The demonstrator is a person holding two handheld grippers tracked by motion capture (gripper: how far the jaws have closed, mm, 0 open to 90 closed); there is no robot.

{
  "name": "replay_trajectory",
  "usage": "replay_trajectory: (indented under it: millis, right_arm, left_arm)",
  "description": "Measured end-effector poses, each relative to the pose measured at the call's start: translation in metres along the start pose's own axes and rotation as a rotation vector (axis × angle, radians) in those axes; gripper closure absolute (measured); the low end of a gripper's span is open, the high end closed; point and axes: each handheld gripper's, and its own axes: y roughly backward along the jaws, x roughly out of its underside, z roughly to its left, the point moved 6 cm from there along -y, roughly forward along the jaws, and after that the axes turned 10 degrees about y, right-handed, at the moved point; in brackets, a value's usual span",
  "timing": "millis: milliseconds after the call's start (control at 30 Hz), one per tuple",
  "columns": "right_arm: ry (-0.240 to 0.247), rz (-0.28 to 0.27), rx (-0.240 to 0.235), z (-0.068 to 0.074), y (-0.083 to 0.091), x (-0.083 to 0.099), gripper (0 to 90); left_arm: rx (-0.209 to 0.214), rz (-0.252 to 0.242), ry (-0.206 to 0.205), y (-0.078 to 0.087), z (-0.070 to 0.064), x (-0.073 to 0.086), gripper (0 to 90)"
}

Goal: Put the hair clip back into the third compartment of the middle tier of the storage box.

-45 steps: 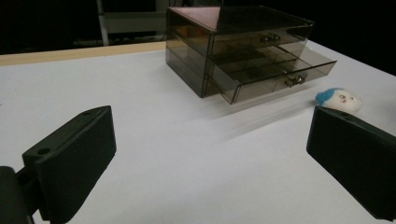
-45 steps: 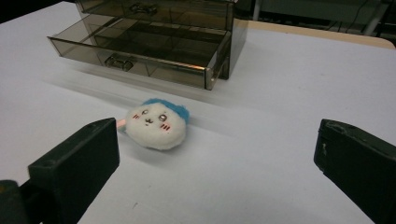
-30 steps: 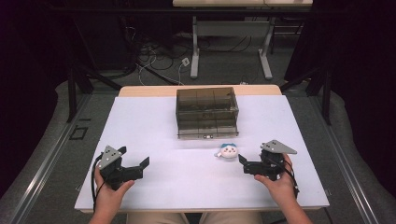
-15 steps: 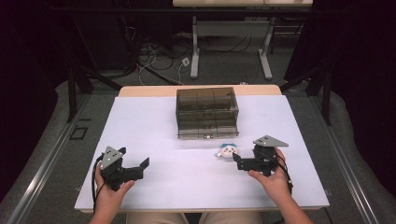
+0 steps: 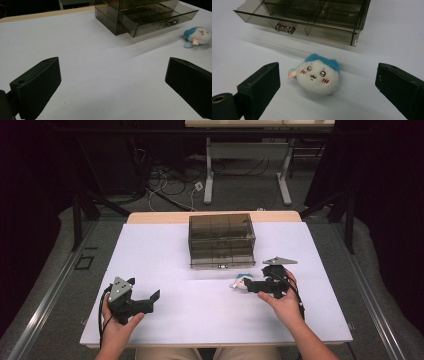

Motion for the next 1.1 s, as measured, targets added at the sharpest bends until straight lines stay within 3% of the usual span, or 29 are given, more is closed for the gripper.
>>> replay_trajectory:
  millis: [300,633,1100]
  right_arm:
    - [-0.001,0.049,-0.009,0.005,-0.012,-0.003,5.1]
    - [0.012,0.108,0.023,0.012,-0.024,-0.004,5.2]
    - [0.044,0.137,0.04,0.023,-0.039,-0.006,6.8]
  left_arm:
    - [0.008,-0.002,-0.008,0.002,0.002,0.0,0.4]
    - [0.017,-0.004,-0.006,0.002,0.001,0.0,0.4]
    - [0.01,0.002,-0.019,0.002,0.003,0.001,0.4]
